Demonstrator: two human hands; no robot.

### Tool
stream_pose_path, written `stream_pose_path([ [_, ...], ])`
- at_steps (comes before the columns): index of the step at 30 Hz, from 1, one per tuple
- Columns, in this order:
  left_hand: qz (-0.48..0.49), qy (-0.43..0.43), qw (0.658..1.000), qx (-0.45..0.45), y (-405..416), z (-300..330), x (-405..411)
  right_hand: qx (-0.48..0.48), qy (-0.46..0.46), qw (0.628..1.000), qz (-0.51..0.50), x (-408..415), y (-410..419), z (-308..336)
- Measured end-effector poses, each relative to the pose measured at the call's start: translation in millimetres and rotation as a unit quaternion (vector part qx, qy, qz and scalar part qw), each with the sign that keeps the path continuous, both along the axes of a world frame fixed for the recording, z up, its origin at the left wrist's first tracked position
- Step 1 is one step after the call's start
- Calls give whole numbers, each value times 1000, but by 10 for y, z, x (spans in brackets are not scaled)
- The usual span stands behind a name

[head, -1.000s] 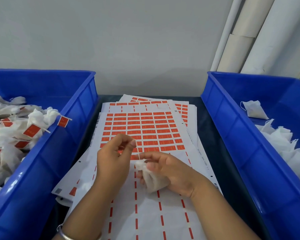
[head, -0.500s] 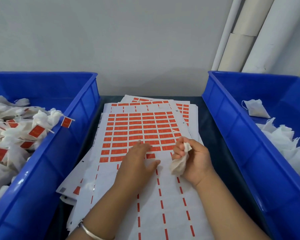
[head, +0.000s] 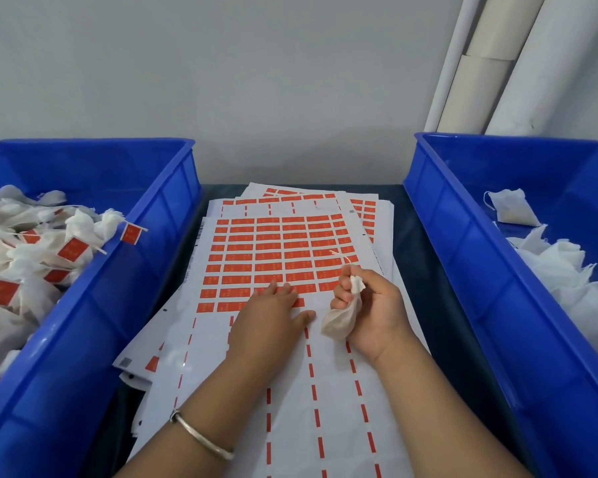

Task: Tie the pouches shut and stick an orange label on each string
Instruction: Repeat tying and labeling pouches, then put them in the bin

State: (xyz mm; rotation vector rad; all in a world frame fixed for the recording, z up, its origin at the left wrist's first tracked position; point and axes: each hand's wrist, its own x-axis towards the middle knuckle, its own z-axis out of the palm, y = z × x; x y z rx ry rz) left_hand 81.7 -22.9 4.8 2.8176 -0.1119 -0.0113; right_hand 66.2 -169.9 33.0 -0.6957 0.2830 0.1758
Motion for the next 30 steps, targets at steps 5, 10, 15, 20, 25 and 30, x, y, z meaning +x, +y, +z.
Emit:
stream_pose_path([
  [5,-5,-10,999,36,-23,97,19,-32,-4,999,2,-10,53,16],
  [10,-65,-39,988,138,-4,151,-13,-52,4,999,11,-27,81,38],
  [15,-42,-50,995,77,-33,141,-83,-58,-10,998,30,-64,61,30],
  [20,-50,-106,993,29,11,49,-94,-69,-37,996,34,-66,36,-18],
  [25,-40,-125,991,4,16,8,-73,-111,-65,990,54,-74,37,-13],
  [30,-27,-130,991,-7,13,17,-59,-118,-74,988,66,-94,43,13],
])
